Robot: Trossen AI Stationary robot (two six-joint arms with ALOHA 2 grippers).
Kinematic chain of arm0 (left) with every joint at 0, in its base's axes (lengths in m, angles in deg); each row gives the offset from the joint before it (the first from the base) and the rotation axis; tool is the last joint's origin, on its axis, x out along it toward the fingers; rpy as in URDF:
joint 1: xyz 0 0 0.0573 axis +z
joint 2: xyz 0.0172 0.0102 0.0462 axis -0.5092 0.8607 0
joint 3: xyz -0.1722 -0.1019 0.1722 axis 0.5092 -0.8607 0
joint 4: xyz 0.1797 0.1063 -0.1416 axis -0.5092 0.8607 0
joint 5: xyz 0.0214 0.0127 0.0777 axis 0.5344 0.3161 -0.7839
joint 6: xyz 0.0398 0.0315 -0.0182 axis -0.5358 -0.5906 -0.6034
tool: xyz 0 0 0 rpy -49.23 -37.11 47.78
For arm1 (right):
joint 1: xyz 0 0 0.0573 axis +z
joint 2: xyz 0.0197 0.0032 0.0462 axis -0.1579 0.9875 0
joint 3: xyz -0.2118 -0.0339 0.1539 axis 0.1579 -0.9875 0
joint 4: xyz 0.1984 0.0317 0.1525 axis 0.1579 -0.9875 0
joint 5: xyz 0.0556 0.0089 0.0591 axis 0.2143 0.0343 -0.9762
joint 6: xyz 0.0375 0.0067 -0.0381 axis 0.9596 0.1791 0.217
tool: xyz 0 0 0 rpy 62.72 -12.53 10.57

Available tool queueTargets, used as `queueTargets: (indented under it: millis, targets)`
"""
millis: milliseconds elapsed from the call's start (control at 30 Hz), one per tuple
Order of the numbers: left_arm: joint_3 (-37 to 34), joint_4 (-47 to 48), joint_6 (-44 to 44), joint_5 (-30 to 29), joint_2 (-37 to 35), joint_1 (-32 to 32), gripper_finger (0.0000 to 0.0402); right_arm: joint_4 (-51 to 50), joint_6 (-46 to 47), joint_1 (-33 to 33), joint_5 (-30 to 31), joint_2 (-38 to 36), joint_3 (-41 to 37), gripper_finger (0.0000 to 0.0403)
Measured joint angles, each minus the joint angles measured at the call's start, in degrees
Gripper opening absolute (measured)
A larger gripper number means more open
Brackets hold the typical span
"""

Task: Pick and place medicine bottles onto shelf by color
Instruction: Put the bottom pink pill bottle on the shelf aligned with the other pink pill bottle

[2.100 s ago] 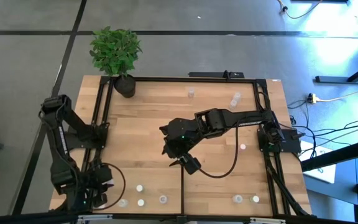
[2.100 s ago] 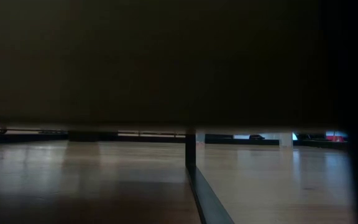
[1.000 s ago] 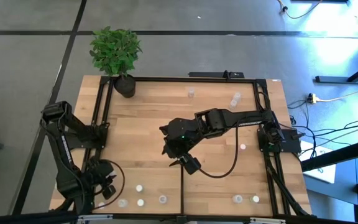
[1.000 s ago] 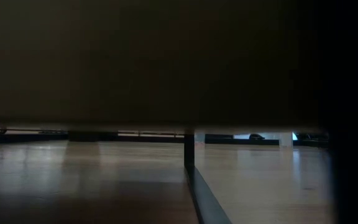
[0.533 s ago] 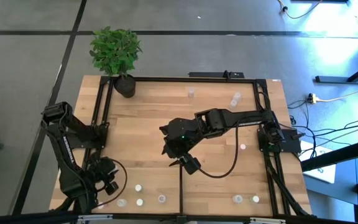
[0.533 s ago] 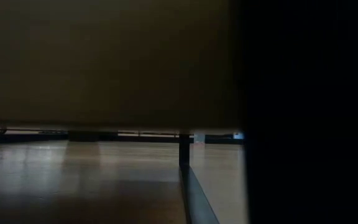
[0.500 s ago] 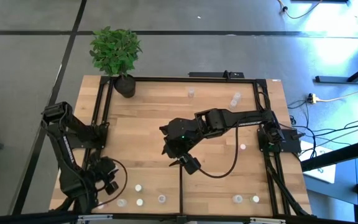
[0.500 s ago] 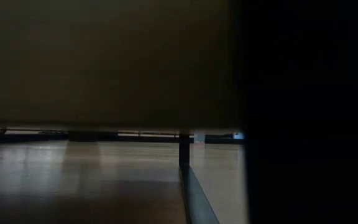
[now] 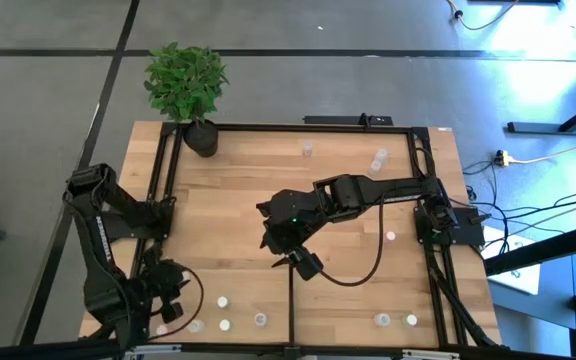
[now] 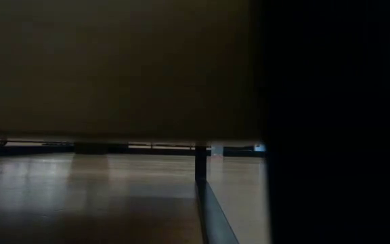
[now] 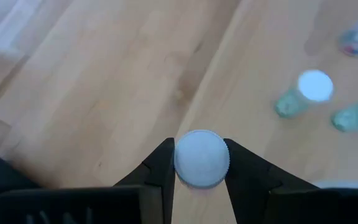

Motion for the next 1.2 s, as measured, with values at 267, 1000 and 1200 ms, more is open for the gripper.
queueTargets:
  millis: [267, 1000, 1200]
  targets:
    - [0.0, -5.7, -4.8, -3.8, 0.0, -5.2, 0.0101, 0.0, 0.0, 0.0, 0.0, 0.0, 0.0, 0.0239]
    - [0.0, -6.7, -24.7, -11.2, -0.4, -5.7, 0.0101, 0.0, 0.0, 0.0, 0.0, 0.0, 0.0, 0.0239]
    - [-3.3, -6.9, -24.7, -14.2, -4.5, -5.7, 0.0101, 0.0, 0.0, 0.0, 0.0, 0.0, 0.0, 0.0239]
